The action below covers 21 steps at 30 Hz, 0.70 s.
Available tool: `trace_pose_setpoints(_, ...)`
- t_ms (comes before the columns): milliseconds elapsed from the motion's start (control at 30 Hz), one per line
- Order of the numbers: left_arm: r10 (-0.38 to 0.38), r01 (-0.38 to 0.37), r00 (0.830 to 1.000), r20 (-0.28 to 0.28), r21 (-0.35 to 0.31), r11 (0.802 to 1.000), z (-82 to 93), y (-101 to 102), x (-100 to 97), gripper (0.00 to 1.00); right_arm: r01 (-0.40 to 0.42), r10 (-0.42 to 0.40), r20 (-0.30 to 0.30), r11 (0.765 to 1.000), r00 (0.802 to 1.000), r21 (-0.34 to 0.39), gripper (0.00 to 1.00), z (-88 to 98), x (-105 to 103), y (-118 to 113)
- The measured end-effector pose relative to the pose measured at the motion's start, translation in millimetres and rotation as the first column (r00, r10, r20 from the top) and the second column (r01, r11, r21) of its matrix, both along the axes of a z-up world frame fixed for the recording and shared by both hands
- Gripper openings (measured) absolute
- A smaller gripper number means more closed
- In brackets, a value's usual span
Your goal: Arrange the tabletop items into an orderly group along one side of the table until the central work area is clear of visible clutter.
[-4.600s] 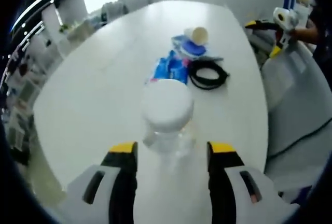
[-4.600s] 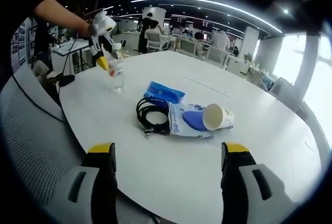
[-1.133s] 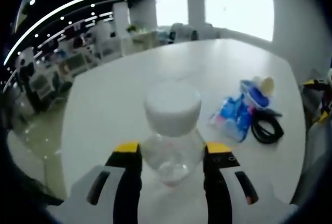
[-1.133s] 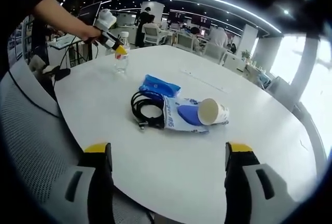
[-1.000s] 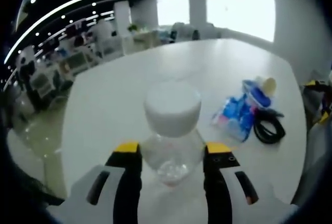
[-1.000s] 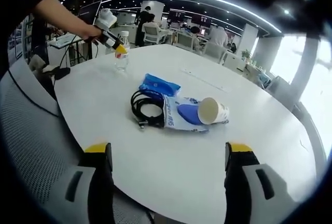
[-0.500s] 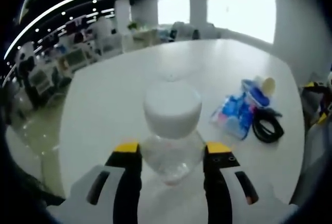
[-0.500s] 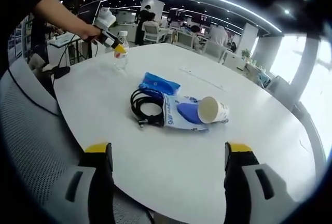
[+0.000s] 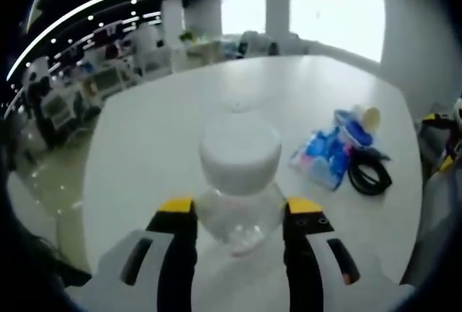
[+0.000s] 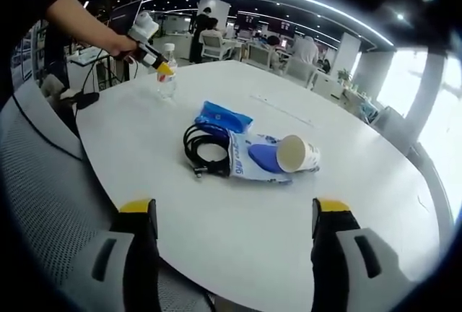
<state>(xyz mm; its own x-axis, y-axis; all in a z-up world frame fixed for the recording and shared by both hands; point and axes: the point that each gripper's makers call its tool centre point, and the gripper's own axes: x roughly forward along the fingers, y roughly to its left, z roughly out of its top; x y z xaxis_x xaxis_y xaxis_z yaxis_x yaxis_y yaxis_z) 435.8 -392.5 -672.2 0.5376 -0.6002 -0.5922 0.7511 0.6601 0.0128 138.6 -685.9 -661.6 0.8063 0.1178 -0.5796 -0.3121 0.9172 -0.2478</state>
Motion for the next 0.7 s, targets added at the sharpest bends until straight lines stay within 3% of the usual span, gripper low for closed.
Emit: trace_pose_setpoints(700, -0.019, 0.019, 1.0, 0.01, -0.001, 1.0, -0.7, 2.3, -2.1, 0.45, -0.001, 0.001, -0.004, 1.0, 1.0, -0.006, 0.87, -0.4, -1.2, 0.4)
